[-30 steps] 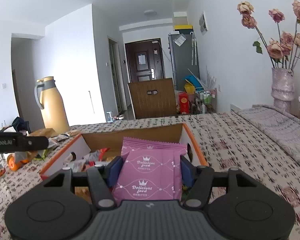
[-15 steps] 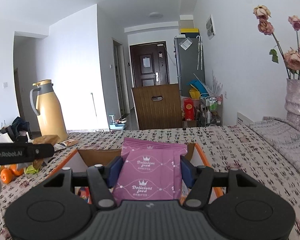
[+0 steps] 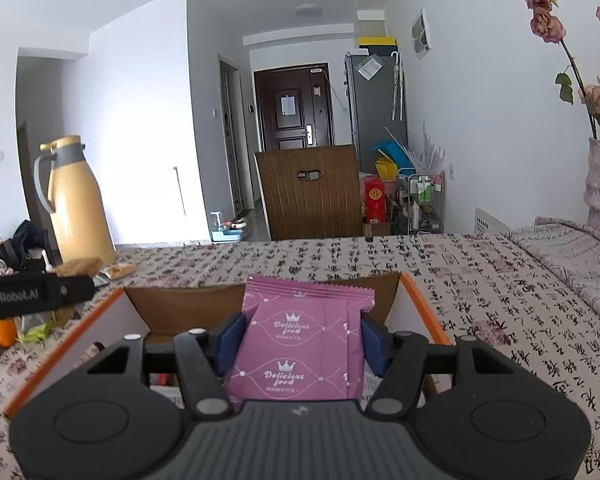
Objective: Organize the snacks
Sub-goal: 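Open both grippers to drop the packets into the box, then withdraw both open grippers up and away from the box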
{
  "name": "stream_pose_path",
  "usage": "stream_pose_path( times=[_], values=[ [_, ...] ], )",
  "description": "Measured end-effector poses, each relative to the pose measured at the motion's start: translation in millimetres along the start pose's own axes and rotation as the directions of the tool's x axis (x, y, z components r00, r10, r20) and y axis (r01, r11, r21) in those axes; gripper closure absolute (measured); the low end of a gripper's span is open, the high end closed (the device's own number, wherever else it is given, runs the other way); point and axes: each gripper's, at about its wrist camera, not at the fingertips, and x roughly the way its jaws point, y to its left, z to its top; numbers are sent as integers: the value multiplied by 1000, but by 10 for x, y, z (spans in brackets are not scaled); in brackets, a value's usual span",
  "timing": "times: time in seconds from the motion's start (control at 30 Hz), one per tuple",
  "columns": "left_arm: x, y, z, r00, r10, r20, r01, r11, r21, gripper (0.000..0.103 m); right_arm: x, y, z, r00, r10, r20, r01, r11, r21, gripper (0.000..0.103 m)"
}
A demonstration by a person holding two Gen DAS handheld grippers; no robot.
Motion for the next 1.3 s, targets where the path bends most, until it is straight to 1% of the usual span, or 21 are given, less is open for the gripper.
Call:
stream_pose_path(
  times=[0.2,0.27,0.33,0.4,0.43,0.47,0.5,0.57,0.63,0.67,0.7,0.83,1.03,1.3],
  values=[
    [79,6,-66,1000,-11,-14,12,1000,8,48,64,-38,-73,1000,-1,-9,1,1000,6,43],
    [82,24,-75,1000,-24,-14,24,1000,3,46,65,-40,-89,1000,-1,-12,1,1000,5,42],
    [74,61,-71,999,-44,-9,44,999,-10,43,49,-43,-96,1000,2,-8,-2,1000,5,42],
    [33,81,-70,999,-44,11,44,999,-16,30,26,-50,-93,1000,3,0,-3,1000,8,41],
    [12,87,-70,999,-46,23,46,999,-17,27,9,-60,-94,1000,6,6,-6,1000,11,41],
    [-4,87,-69,999,-45,29,46,999,-19,16,-1,-74,-92,1000,7,9,-7,1000,14,33],
    [-18,85,-73,998,-40,38,41,999,-20,7,-14,-84,-90,1000,6,12,-6,1000,20,21],
    [-32,82,-81,998,-32,52,33,999,-20,0,-43,-101,-91,1000,-5,28,4,1000,30,9],
    [-33,91,-83,998,-36,54,38,999,-29,0,-67,-112,-84,999,-6,37,5,999,39,5],
    [-31,101,-86,998,-40,55,42,998,-38,0,-71,-126,-83,999,-7,41,5,999,47,0],
    [-30,114,-89,997,-42,58,45,998,-48,0,-79,-130,-88,999,-13,47,10,999,51,0],
    [-23,137,-82,998,-38,55,41,997,-60,0,-77,-141,-92,998,-24,51,22,998,51,0],
    [-65,105,-58,997,-40,67,43,998,-50,0,-74,-137,-80,999,-34,41,32,998,46,0],
    [-276,93,72,994,-61,91,66,996,-54,0,-257,-96,22,996,-36,76,34,999,30,0]
  ],
)
